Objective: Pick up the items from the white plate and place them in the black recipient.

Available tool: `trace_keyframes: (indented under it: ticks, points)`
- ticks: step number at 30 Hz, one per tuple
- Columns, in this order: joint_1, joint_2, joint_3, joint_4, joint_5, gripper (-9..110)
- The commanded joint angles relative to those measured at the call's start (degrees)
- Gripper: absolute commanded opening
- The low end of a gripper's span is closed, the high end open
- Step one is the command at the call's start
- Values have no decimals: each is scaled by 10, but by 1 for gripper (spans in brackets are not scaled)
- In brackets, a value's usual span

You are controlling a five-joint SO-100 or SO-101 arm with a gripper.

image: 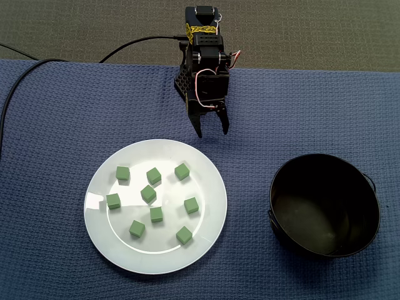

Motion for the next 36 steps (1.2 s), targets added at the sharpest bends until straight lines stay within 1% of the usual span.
trace_keyframes:
  ticks: [1,13,19,22,25,30,33,36]
  points:
    - [64,-3,-5,24,344,24]
    - [65,-3,-5,24,345,25]
    - [92,-3,-19,24,370,28]
    - [131,-3,-74,53,390,28]
    - [164,-4,-163,85,413,29]
    - [183,-127,-302,101,454,31]
    - [183,-241,-396,111,482,31]
    - [192,-365,-449,52,480,31]
